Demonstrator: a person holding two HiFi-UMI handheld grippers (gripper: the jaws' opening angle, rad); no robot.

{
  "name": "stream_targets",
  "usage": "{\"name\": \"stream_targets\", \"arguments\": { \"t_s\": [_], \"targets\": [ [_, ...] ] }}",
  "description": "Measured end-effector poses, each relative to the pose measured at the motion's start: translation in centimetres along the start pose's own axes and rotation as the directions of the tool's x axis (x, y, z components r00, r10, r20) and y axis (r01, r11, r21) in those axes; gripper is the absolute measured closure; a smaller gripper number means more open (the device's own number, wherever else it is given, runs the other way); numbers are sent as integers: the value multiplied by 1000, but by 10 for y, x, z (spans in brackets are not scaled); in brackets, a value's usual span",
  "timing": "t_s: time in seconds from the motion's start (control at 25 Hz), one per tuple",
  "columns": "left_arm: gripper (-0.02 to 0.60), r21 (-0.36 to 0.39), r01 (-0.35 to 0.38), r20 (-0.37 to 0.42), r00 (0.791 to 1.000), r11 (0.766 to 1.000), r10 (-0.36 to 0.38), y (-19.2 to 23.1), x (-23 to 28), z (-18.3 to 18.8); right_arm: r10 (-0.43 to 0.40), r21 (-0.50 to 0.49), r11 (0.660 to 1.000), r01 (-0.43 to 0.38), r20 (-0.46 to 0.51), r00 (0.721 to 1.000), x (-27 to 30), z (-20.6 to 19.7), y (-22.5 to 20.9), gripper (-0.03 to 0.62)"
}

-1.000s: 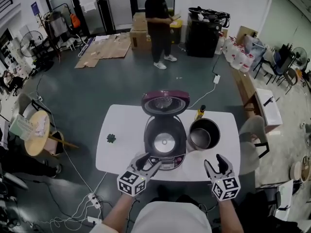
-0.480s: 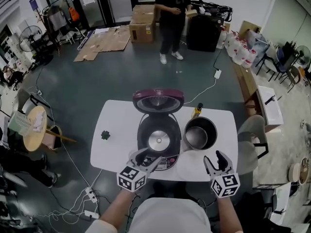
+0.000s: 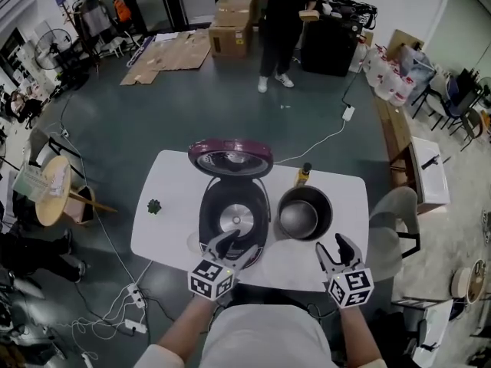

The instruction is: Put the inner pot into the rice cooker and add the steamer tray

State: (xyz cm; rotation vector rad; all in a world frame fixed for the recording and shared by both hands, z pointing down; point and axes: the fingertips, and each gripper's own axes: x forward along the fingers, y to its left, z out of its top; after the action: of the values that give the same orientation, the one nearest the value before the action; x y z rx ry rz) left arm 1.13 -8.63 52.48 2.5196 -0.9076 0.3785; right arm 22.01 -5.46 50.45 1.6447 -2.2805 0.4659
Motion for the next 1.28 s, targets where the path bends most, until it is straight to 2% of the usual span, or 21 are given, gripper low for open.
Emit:
{"name": "stream_targets", "arguments": {
  "t_s": [0.48,0.72,1.04,1.28],
  "targets": [
    [310,-84,-39,-99,995,996,31,-43,92,-38,69,3,998,-69,-78,995,26,-33,-61,338],
    [298,-122,-92,-167,983,988,71,-47,133,-61,92,6,996,-92,-122,988,47,-50,-84,338],
    [291,-132,-186,-250,957,974,148,-34,173,-91,111,21,994,-109,-182,977,77,-80,-108,339],
    [268,-132,-287,-330,915,949,230,-25,197,-119,103,9,995,-104,-224,969,95,-105,-129,339]
  ]
}}
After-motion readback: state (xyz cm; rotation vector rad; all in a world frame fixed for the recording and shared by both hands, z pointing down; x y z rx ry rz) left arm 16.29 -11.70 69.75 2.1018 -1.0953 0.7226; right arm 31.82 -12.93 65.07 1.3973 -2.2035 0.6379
